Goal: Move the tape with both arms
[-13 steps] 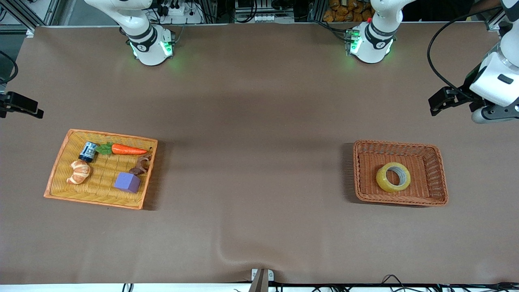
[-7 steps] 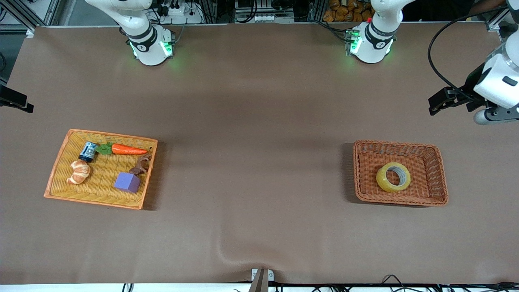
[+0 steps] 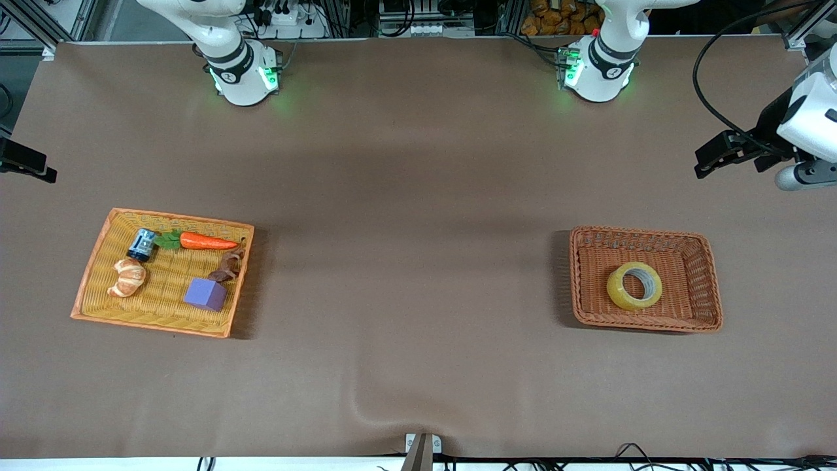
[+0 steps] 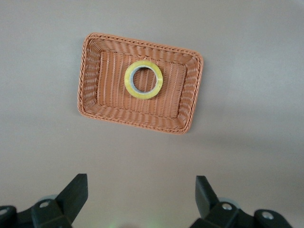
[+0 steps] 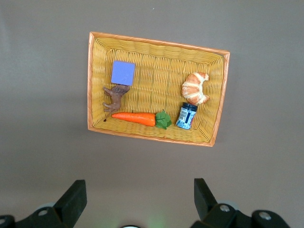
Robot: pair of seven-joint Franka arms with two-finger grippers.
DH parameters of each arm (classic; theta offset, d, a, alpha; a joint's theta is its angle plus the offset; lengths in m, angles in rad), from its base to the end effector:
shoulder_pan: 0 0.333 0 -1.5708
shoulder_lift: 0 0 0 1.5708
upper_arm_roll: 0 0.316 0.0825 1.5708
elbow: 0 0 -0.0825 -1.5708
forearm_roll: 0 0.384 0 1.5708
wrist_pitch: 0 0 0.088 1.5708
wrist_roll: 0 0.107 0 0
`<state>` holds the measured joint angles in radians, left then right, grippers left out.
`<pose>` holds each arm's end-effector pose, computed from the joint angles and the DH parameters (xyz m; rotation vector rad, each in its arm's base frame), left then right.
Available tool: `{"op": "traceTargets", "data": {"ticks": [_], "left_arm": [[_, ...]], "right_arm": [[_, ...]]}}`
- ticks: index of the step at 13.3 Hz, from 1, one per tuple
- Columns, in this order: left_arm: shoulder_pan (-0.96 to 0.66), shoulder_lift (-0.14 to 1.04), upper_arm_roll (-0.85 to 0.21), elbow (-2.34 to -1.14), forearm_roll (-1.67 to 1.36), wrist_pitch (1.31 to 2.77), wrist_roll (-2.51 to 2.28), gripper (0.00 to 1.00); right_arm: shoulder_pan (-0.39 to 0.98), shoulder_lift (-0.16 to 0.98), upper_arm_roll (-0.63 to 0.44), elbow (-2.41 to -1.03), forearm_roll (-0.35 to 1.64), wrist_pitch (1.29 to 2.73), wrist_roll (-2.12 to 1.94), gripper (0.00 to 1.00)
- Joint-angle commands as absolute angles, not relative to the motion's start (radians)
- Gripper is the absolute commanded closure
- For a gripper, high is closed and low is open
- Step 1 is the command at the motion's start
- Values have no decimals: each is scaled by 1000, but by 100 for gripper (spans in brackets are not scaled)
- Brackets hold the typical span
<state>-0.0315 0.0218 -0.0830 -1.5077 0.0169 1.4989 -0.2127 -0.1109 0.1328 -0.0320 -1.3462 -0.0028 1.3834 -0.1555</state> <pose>0.5509 -0.0609 0.6358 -3.1176 -0.1547 0.0432 0.5701 -0.0809 0.6378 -3.1307 -0.0192 0.1496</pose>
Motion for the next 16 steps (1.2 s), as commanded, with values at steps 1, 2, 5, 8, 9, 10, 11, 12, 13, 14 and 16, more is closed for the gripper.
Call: {"op": "traceTargets", "data": {"ticks": [1, 2, 5, 8, 9, 10, 11, 12, 13, 14, 16], "left_arm": [[-48, -21, -58, -1552, -3, 1491, -175, 0], [-48, -31, -58, -1566, -3, 1497, -175, 0], [-32, -72, -64, -1624, -3, 1561, -173, 0], [-26, -72, -71, -1617, -3, 1559, -166, 0], [-12, -72, -93, -1602, -3, 1559, -155, 0], [-5, -68, -113, -1580, 8, 1555, -161, 0], [-6, -63, -112, -1578, 12, 1551, -161, 0], [-5, -60, -109, -1578, 14, 1549, -161, 0], [-5, -60, -107, -1578, 14, 1549, -161, 0], [-5, -60, -109, -1577, 15, 1551, -161, 0], [-6, -64, -109, -1577, 14, 1546, -161, 0]], "right_arm": [[-117, 126, -26, -1351, 3, 1387, -160, 0], [-117, 126, -26, -1351, 3, 1388, -161, 0], [-115, 127, -25, -1351, 3, 1388, -160, 0], [-115, 129, -25, -1351, 3, 1390, -161, 0], [-117, 127, -25, -1351, 3, 1396, -160, 0], [-117, 127, -25, -1350, 3, 1397, -161, 0], [-117, 127, -25, -1350, 3, 1397, -160, 0], [-117, 129, -25, -1350, 3, 1397, -160, 0], [-114, 129, -23, -1350, 3, 1397, -160, 0], [-114, 130, -23, -1350, 3, 1402, -160, 0], [-114, 130, -21, -1350, 8, 1405, -160, 0]]}}
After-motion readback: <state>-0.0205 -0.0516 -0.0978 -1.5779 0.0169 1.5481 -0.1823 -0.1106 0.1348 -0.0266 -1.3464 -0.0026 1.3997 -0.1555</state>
